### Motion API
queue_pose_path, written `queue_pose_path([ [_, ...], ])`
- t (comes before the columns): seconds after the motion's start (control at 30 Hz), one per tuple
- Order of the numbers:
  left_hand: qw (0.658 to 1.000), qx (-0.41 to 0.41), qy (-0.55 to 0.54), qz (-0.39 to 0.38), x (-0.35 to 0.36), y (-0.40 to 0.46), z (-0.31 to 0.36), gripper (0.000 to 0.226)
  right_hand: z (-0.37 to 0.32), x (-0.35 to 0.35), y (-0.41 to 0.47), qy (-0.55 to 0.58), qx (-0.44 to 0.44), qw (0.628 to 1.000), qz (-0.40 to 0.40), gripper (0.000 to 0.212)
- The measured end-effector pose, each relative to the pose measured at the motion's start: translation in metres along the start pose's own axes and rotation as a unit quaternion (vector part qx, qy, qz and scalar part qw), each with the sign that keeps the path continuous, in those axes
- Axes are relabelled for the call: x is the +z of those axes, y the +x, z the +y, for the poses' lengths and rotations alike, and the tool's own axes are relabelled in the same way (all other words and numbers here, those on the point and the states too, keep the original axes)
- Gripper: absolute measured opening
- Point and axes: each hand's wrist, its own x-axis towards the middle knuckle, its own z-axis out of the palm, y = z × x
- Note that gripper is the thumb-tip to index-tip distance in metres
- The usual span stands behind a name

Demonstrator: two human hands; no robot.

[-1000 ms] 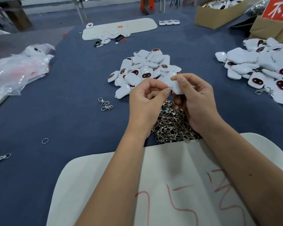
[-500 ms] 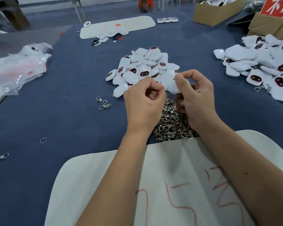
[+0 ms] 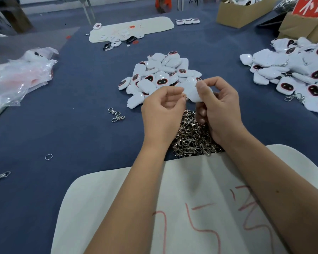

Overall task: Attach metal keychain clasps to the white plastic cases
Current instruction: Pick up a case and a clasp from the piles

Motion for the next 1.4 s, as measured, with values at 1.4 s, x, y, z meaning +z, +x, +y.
queue_pose_path([
  [1.4, 0.996, -0.070, 0.010, -0.063, 0.130, 0.027, 0.023, 0.012, -0.016, -0.069, 0.040, -0.094, -0.023, 0.942, 0.323, 0.040],
])
